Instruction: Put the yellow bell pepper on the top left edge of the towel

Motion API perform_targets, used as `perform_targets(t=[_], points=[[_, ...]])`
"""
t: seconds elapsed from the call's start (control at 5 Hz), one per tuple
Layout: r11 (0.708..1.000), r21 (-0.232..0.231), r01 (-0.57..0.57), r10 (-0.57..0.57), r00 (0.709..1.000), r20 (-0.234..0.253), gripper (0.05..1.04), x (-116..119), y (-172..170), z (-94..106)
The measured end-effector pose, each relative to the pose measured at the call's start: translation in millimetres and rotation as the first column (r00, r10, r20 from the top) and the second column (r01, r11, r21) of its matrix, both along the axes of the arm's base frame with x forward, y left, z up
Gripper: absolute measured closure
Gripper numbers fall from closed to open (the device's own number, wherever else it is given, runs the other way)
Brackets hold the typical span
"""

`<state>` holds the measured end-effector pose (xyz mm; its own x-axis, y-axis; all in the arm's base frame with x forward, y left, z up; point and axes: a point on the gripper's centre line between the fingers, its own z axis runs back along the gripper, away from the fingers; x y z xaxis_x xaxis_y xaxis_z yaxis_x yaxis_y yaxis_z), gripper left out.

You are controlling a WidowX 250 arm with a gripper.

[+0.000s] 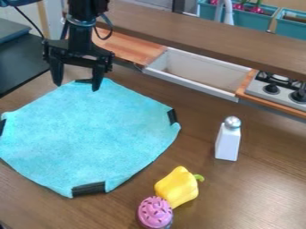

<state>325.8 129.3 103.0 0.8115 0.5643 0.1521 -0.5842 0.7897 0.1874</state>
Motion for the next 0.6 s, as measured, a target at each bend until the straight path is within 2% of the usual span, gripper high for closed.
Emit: perform_targets(t=[0.2, 0.6], points=[[1.0, -0.012, 0.005, -0.005, 0.999, -0.036, 0.082, -2.4, -1.5, -13.1], [0.982, -0.055, 0.182, -0.186, 0.979, -0.079, 0.082, -6.8, -40.8, -33.0]])
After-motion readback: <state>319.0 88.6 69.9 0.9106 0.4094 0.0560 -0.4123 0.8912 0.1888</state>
